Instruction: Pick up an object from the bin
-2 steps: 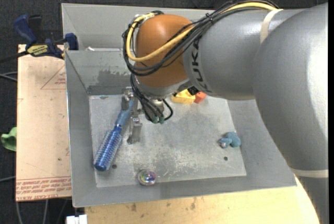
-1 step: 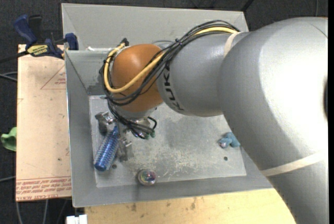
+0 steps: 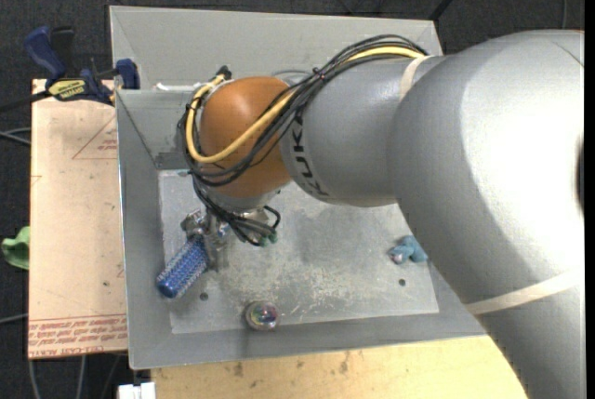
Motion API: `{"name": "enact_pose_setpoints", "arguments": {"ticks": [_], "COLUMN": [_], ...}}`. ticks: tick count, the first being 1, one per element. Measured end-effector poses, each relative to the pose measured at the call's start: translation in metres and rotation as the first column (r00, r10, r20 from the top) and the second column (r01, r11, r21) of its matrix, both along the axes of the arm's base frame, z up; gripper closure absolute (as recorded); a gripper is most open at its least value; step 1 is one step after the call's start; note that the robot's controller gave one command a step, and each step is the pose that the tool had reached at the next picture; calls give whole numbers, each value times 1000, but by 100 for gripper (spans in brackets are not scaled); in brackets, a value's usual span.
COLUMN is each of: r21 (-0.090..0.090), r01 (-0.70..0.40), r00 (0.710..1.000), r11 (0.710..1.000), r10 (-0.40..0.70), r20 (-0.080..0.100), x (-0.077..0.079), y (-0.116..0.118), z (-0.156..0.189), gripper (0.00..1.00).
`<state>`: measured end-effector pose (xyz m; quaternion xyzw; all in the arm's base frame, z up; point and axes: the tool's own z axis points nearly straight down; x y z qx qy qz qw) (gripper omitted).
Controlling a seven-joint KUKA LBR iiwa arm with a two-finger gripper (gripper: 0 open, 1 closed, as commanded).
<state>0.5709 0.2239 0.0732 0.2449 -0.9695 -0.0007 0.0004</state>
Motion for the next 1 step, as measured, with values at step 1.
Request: {"name": "enact_pose_setpoints", "arguments": {"ticks": [1], "r21": [3], "r01": [-50], "r00": [999], "r11": [999], "r10": [50], "r20": [10], "x": [1], "y": [0], "z": [149], "gripper": [100]}}
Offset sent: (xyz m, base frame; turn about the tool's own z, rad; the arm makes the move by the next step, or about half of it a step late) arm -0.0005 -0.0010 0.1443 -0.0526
